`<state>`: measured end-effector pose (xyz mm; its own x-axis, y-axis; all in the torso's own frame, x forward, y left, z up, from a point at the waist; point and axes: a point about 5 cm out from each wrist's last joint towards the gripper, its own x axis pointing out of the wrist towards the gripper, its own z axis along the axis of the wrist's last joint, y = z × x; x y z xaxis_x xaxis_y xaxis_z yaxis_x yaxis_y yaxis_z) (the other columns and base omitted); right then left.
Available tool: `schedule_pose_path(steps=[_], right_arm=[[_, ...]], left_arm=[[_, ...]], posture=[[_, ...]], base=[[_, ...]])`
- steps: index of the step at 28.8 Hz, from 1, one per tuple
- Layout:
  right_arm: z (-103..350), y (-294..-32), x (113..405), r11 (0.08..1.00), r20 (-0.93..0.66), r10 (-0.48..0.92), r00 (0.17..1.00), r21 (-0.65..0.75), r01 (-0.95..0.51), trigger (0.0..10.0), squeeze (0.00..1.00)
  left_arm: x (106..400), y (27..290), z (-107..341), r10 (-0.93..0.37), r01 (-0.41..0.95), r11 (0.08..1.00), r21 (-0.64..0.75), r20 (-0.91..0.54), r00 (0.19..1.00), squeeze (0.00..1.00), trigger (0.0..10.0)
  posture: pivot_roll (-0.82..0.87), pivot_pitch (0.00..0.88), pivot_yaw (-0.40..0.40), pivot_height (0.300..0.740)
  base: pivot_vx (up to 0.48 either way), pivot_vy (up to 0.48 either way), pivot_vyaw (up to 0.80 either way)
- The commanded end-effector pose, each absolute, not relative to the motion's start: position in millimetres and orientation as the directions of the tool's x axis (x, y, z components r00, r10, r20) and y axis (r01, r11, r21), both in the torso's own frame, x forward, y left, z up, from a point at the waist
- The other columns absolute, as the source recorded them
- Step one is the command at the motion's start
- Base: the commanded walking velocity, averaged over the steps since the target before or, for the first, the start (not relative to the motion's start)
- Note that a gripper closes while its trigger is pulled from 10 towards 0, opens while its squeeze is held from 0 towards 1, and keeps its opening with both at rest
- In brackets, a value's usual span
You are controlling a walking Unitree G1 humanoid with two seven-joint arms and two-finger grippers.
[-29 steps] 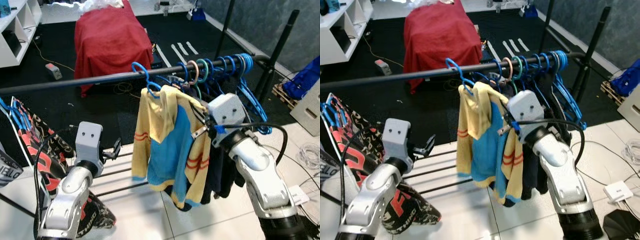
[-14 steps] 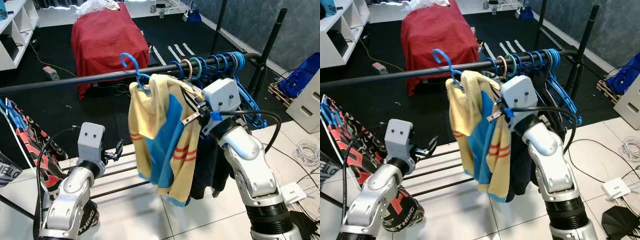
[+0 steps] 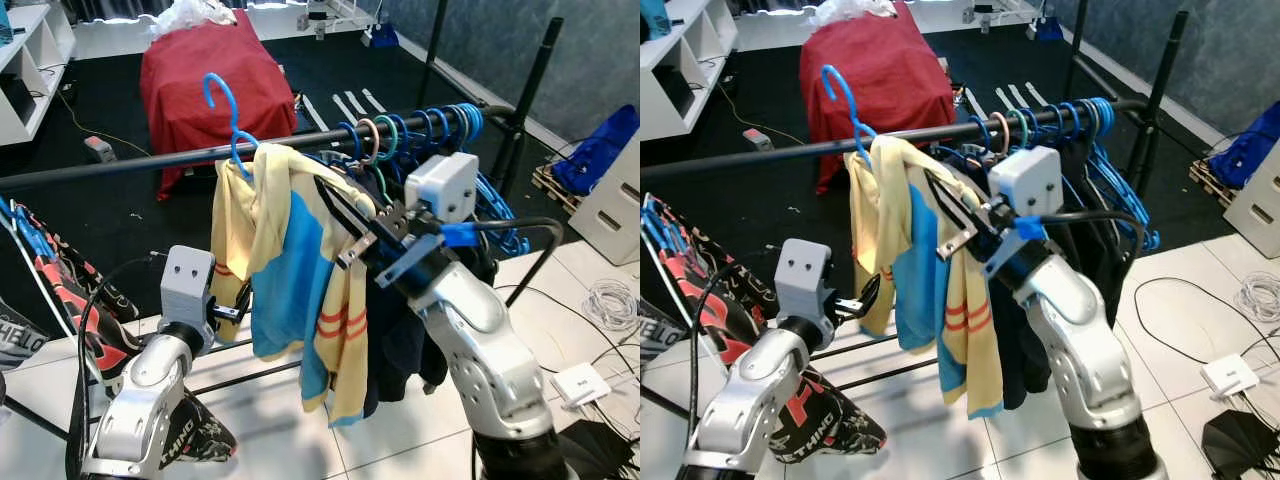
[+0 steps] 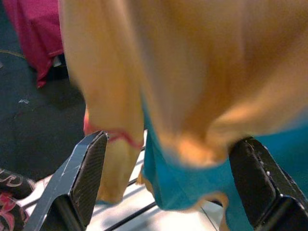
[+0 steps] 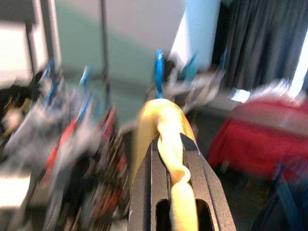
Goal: Hang hanger
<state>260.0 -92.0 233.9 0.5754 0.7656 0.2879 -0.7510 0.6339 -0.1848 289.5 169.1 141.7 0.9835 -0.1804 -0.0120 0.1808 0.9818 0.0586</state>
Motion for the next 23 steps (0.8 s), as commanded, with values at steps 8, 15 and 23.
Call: schedule_pose_path(steps=[8,15,23], right_arm=[[199.4,-110.5,242.6,0.584,0.142,0.809,0.570,-0.100,-0.805,0.0,0.00],[205.2,-122.0,238.3,0.579,0.191,0.798,0.571,0.015,-0.815,10.0,0.00],[230.4,-146.7,216.7,0.337,0.334,0.871,0.361,0.130,-0.933,10.0,0.00]], left_arm=[[284.9,203.9,135.4,-0.108,0.111,0.993,0.044,-0.057,0.992,0.00,10.0],[285.9,229.2,146.5,-0.111,0.112,0.991,0.078,-0.027,0.993,0.00,10.0],[286.5,249.0,192.7,-0.293,0.294,0.956,0.012,0.146,0.945,0.00,10.0]], posture=[[-0.07,0.136,0.058,0.740],[-0.07,0.140,0.059,0.740],[-0.07,0.134,0.058,0.740]], base=[[0.000,0.000,0.00],[0.000,0.000,0.00],[0.000,0.000,-0.26]])
